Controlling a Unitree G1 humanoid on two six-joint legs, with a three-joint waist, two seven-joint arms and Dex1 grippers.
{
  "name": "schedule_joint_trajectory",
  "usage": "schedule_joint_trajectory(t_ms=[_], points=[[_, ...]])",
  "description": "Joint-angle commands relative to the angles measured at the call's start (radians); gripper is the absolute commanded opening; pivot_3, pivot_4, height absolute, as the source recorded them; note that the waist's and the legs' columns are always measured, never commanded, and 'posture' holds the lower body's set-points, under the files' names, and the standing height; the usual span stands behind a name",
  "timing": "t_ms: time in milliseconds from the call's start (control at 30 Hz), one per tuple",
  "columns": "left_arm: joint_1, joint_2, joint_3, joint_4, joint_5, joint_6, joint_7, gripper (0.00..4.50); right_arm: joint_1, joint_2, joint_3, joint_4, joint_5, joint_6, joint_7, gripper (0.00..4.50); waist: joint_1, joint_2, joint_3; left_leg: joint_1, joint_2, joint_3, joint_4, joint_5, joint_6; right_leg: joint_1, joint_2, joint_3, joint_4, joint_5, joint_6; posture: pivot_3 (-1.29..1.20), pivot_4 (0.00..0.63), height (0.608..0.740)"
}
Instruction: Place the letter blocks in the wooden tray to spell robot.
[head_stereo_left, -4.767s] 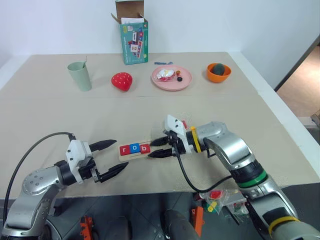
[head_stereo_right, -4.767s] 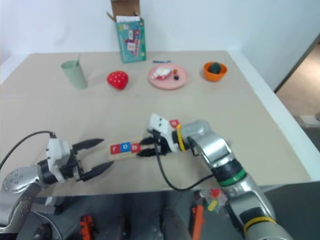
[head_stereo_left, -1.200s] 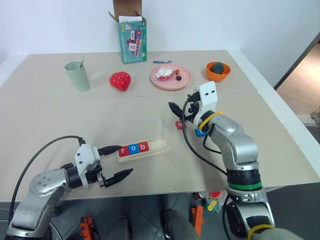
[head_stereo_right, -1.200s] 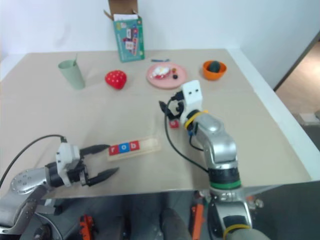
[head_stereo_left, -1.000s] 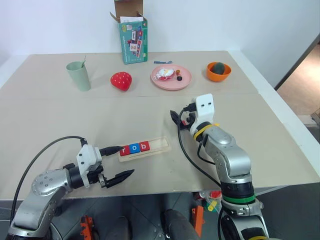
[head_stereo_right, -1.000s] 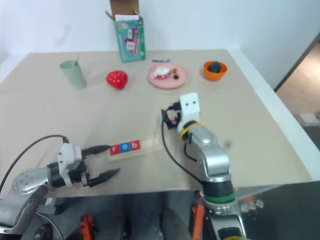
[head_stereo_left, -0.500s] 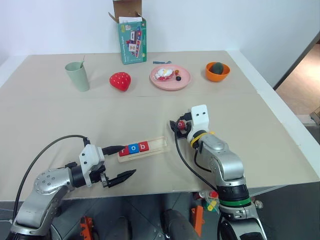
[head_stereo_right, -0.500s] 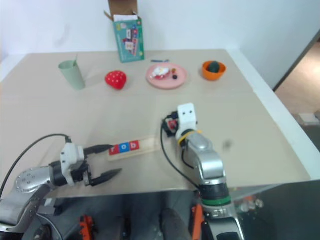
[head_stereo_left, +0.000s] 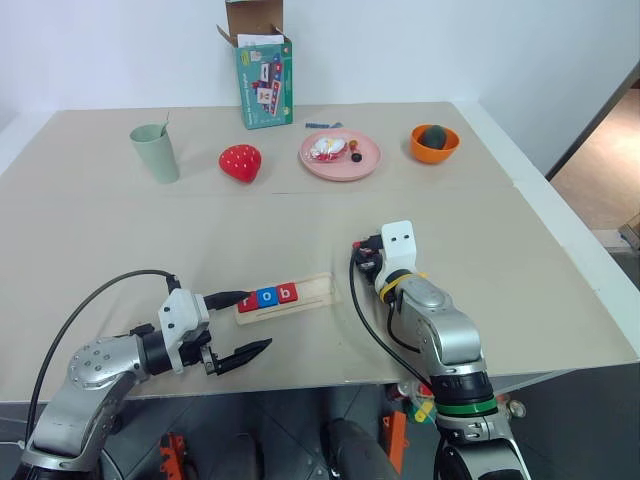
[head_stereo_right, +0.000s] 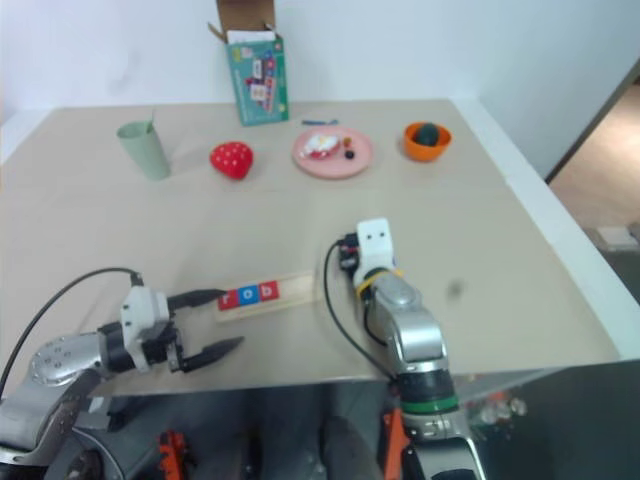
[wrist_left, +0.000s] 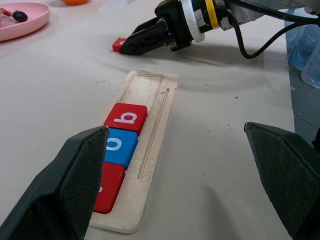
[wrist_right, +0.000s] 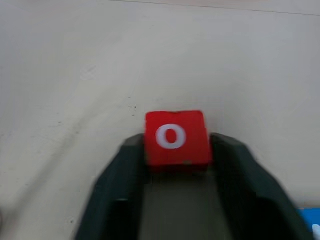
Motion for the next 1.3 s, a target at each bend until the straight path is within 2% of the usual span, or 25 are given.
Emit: schedule_joint_trajectory(t_ms=[33,200,400,567,767,800,833,867,933,1033,1067,1167,1300], points=[[-0.005,0.001,0.009,-0.016,-0.004,-0.016,0.005,4.50,0.002,0.003,0.028,-0.007,-0.005,-0.003,0.011,1.20,0.000,0.000,0.000,0.000,0.000,0.000,0.000,0.000,0.000,0.000,0.000,0.000,0.000,0.000,0.000,0.00,0.150,0.740],[0.006,0.004,0.013,-0.018,-0.003,-0.018,0.004,4.50,0.050,-0.035,0.067,-0.158,-0.006,0.042,0.045,1.20,0.000,0.000,0.000,0.000,0.000,0.000,0.000,0.000,0.000,0.000,0.000,0.000,0.000,0.000,0.000,0.00,0.150,0.740],[0.015,0.011,0.020,-0.014,0.002,-0.022,0.002,4.50,0.123,-0.105,0.119,-0.399,0.009,0.264,0.076,1.20,0.001,0.000,0.000,0.000,0.000,0.000,-0.001,0.000,0.000,0.000,-0.001,0.000,0.000,-0.001,0.000,0.00,0.150,0.740],[0.018,0.013,0.021,-0.016,-0.001,-0.019,0.001,4.50,0.127,-0.107,0.114,-0.448,0.022,0.363,0.069,1.20,0.001,0.000,0.000,0.000,0.000,0.000,-0.001,0.000,0.000,0.000,-0.001,-0.001,0.000,-0.001,-0.001,0.00,0.150,0.740],[0.019,0.017,0.020,-0.021,-0.003,-0.012,0.000,4.50,0.126,-0.090,0.113,-0.451,0.043,0.392,0.072,1.20,0.000,0.000,0.000,0.000,0.000,-0.001,-0.001,0.000,0.000,0.000,0.000,-0.001,0.000,-0.001,-0.001,0.00,0.150,0.740],[0.018,0.018,0.020,-0.021,-0.003,-0.011,0.000,4.50,0.126,-0.087,0.109,-0.448,0.044,0.393,0.071,1.70,0.000,0.000,0.000,0.000,0.000,-0.001,-0.001,0.000,0.000,0.000,0.000,-0.001,0.000,-0.001,-0.001,0.00,0.150,0.740],[0.017,0.019,0.020,-0.021,-0.003,-0.010,0.000,4.50,0.125,-0.086,0.107,-0.445,0.044,0.394,0.069,1.70,0.000,0.000,0.000,0.000,0.000,0.000,-0.001,0.000,0.000,0.000,0.000,-0.001,0.000,-0.001,-0.001,0.00,0.150,0.740],[0.016,0.020,0.020,-0.022,-0.003,-0.008,0.000,4.50,0.124,-0.081,0.095,-0.443,0.044,0.391,0.063,2.27,0.000,0.000,0.000,0.000,0.000,0.000,-0.001,0.000,0.000,0.000,0.000,-0.001,0.000,-0.001,-0.001,0.00,0.150,0.740],[0.014,0.023,0.020,-0.021,-0.003,-0.007,-0.001,4.50,0.118,-0.074,0.071,-0.441,0.041,0.390,0.047,2.86,0.000,0.000,0.000,0.000,0.000,0.000,-0.001,0.000,0.000,0.000,0.000,0.000,0.000,-0.001,-0.001,0.00,0.150,0.740],[0.012,0.026,0.020,-0.020,-0.002,-0.007,0.000,4.50,0.101,-0.071,0.024,-0.459,0.051,0.405,0.041,4.06,0.001,0.000,0.000,0.000,0.000,-0.001,-0.001,0.000,0.000,0.000,0.000,-0.001,0.000,-0.001,-0.001,0.00,0.150,0.740],[0.012,0.026,0.020,-0.019,-0.001,-0.007,0.000,4.50,0.094,-0.071,0.010,-0.468,0.057,0.412,0.042,4.33,0.001,0.000,0.000,0.000,0.000,0.000,-0.001,0.000,0.000,0.000,-0.001,-0.001,0.000,-0.001,-0.001,0.00,0.150,0.740],[0.009,0.028,0.018,-0.016,0.000,-0.008,0.001,4.50,0.028,-0.098,-0.050,-0.490,0.098,0.439,0.080,4.43,0.000,0.000,0.000,0.000,0.000,0.000,-0.001,0.000,0.000,0.000,-0.001,0.000,0.000,-0.001,0.000,0.00,0.150,0.740],[-0.019,0.024,0.009,0.003,-0.005,-0.018,-0.014,4.50,-0.153,-0.264,-0.070,-0.327,0.222,0.323,0.352,4.43,0.000,0.002,0.001,0.000,-0.001,0.001,0.000,0.000,0.000,0.000,-0.001,0.001,0.000,0.000,0.000,0.00,0.150,0.740]])
